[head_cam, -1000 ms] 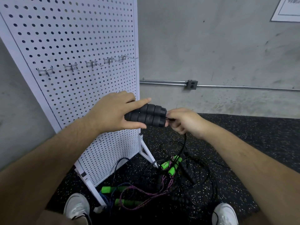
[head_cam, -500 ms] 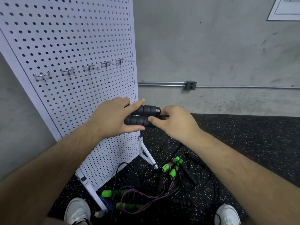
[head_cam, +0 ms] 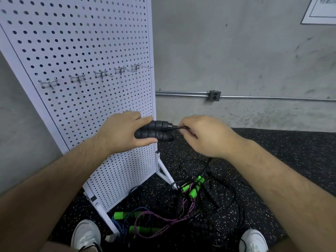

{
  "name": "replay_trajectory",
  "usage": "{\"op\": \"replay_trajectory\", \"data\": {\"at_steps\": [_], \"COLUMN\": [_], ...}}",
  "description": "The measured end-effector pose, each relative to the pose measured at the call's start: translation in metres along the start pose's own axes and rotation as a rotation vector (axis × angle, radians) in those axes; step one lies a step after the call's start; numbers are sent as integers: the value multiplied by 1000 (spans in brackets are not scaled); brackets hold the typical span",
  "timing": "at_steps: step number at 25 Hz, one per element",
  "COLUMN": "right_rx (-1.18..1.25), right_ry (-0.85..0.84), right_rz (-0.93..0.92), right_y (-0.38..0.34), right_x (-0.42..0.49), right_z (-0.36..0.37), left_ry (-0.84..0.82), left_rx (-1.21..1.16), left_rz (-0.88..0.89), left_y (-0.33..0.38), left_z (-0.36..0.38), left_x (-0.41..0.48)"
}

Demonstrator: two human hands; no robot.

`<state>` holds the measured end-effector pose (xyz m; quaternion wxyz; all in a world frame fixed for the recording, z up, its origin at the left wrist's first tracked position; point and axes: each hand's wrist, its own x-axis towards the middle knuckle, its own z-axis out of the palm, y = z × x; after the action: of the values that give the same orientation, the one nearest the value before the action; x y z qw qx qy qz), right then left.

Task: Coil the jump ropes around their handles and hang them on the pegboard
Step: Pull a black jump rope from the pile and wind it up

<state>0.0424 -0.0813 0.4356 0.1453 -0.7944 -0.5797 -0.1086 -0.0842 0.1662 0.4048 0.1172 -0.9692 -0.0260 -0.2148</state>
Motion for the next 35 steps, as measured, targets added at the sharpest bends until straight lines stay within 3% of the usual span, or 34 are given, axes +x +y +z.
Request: {"op": "replay_trajectory", "data": {"at_steps": [4,7,9,12,15,17,19,25,35], "right_rx": [-15,-20,115,418,836,950,848,521,403], "right_ry": [139,263,279,174,72,-10,-62,-118,-74], "right_rz": [-100,-77,-18,134,238,346,397,249,225], "right_y": [10,21,34,43,31,19,2,-26,-36], "right_x": [1,7,9,8,6,6,4,-6,-14], "right_z": [-11,-8,-4,8,24,34,44,47,-7], "left_ry": [-73,-59,-3,88,114,123,147,163,114], "left_rx": [-90,-176,-234,-317,-398,-365,-272,-82,21], "left_rz": [43,130,162,149,57,-23,-81,-195,-57], "left_y": [6,23,34,49,56,54,49,24,2], "left_z": [-3,-5,-9,-17,-28,-35,-36,-14,10], "left_x": [-4,-4,-5,-7,-6,0,6,15,6]}}
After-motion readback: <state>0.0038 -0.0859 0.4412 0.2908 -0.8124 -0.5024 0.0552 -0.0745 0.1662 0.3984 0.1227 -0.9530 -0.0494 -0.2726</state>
